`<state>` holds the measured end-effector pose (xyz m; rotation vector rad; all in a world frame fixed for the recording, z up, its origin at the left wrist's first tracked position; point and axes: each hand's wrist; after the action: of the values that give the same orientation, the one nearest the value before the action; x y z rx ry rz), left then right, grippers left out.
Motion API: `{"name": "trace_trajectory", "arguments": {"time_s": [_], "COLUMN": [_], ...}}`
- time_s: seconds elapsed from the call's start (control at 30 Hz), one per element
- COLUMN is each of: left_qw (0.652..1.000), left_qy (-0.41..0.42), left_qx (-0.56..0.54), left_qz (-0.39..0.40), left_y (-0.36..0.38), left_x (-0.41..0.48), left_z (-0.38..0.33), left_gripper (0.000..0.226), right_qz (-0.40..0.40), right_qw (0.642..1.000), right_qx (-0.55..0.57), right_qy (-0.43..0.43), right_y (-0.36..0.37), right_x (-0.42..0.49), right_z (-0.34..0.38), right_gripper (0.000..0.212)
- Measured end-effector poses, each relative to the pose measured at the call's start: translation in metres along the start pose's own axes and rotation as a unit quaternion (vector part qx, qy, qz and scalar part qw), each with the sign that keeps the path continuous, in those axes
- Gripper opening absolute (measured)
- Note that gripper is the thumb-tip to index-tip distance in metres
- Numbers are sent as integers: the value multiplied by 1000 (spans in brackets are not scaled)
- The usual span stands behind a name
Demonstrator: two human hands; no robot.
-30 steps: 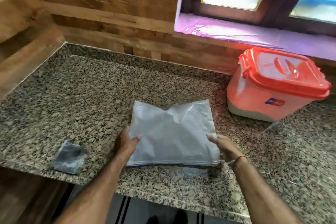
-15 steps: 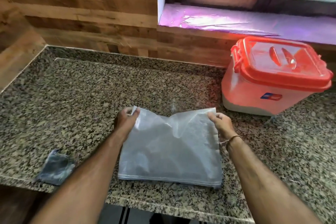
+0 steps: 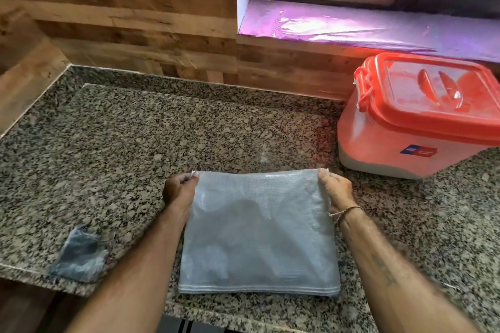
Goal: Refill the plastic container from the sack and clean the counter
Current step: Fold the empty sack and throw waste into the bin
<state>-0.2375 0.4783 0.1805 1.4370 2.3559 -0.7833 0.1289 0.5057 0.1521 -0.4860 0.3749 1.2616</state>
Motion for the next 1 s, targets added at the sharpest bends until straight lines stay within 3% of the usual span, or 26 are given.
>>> {"name": "trace_trajectory", "arguments": {"time_s": [0.1, 0.2, 0.27, 0.3, 0.37, 0.4, 0.47, 0.5, 0.63, 0.77, 0.9, 1.0], "left_qw": [999, 998, 983, 955, 888, 867, 844, 841, 876, 923, 958, 975], "left_qy": [-37, -41, 6, 56, 167, 199, 203, 197, 192, 157, 99, 42], "left_qx": [-17, 3, 158, 276, 429, 451, 451, 447, 402, 320, 239, 185], "left_qz": [-6, -57, -92, -89, 4, 80, 210, 234, 182, 145, 125, 119], "left_y": [-1, 0, 3, 6, 16, 25, 45, 51, 49, 19, -6, -13], "left_x": [4, -5, -14, -17, -21, -20, -20, -21, -19, -1, 16, 25], "left_z": [5, 6, 5, 5, -4, -8, -18, -24, -50, -55, -42, -24], "left_gripper": [19, 16, 21, 33, 55, 60, 60, 55, 19, 15, 18, 19], "right_qz": [-11, -1, 28, 47, 73, 73, 67, 72, 144, 246, 239, 235], "right_qw": [1000, 1000, 998, 995, 989, 988, 985, 982, 964, 953, 969, 944], "right_qx": [3, -11, -56, -81, -110, -115, -119, -120, -180, -174, 16, 223], "right_qy": [10, 7, -10, -30, -67, -78, -105, -125, -132, 4, 64, 66], "right_y": [2, 5, 6, 7, 11, 15, 23, 27, 13, -22, -19, 8], "right_x": [8, 12, 12, 12, 11, 7, 1, -1, -30, -69, -93, -107], "right_z": [-1, 3, 5, 5, 8, 14, 25, 32, 44, 23, -7, -18], "right_gripper": [40, 33, 33, 34, 25, 20, 20, 19, 36, 49, 50, 55]}}
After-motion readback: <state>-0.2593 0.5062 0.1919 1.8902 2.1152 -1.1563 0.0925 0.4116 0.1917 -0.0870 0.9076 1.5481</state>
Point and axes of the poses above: each hand's wrist, its own x-axis towards the middle knuckle, its own y-axis out of the palm, z = x × y, and after that the axes turned 9 degrees about z, right-handed
